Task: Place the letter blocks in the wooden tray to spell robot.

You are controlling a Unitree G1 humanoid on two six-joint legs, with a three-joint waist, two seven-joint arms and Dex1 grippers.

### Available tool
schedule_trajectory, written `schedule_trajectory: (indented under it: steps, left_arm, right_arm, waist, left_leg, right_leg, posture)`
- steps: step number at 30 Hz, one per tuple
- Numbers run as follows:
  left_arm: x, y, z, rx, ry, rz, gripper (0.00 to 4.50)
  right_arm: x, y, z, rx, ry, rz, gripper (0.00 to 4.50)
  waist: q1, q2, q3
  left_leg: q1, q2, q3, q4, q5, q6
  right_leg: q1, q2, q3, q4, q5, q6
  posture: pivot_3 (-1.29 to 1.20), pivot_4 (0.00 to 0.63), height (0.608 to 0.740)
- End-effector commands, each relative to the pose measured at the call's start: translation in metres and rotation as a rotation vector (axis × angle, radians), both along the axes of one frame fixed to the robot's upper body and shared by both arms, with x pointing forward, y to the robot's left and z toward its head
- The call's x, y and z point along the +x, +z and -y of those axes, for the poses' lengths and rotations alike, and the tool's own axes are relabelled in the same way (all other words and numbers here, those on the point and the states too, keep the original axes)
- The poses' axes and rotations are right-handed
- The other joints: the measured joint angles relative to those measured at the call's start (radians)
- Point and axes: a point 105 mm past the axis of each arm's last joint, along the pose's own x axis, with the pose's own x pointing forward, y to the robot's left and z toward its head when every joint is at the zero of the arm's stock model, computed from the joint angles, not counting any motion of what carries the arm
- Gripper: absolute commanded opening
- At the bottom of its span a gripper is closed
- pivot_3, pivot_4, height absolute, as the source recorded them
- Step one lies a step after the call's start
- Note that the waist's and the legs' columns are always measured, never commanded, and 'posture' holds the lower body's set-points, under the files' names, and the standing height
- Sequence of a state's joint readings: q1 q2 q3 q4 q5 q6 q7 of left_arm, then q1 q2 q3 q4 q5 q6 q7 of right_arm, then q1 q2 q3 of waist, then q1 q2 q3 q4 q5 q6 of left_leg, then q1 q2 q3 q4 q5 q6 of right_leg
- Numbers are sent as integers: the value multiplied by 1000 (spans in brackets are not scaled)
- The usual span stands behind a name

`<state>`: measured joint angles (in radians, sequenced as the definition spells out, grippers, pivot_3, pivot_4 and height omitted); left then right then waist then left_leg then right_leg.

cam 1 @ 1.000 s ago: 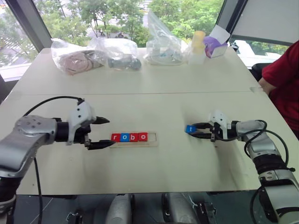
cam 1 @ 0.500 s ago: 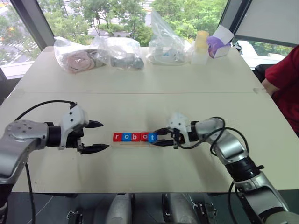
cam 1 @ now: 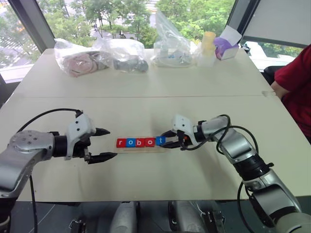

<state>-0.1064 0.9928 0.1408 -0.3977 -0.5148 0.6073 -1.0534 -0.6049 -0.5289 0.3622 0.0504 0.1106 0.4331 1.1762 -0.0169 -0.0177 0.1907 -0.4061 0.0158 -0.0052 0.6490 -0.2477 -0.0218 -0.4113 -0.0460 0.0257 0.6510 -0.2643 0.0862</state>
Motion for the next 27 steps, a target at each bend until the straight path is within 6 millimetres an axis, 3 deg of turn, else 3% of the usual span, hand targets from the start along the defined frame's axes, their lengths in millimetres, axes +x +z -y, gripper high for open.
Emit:
schedule_trajectory:
  steps: [1, 13, 27]
  left_arm:
    - [0, 10, 4, -15, -9, 43, 4500]
    - [0, 11, 6, -21, -5, 46, 4500]
    - [0, 6, 8, -17, -3, 45, 4500]
  right_arm:
    - [2, 9, -2, 9, 18, 35, 1130]
    - [7, -5, -9, 17, 5, 12, 1130]
    - [7, -5, -18, 34, 16, 11, 1130]
  waist:
    - [0, 0, 0]
    - [-1, 0, 0]
    - [-2, 0, 0]
  left_leg:
    - [0, 0, 0, 0, 0, 0]
    - [0, 0, 0, 0, 0, 0]
    - [0, 0, 0, 0, 0, 0]
  right_leg:
    - [0, 0, 0, 0, 0, 0]
    - [0, 0, 0, 0, 0, 0]
    - [0, 0, 0, 0, 0, 0]
  posture:
    - [0, 150, 740]
    - [0, 150, 740]
    - [0, 150, 740]
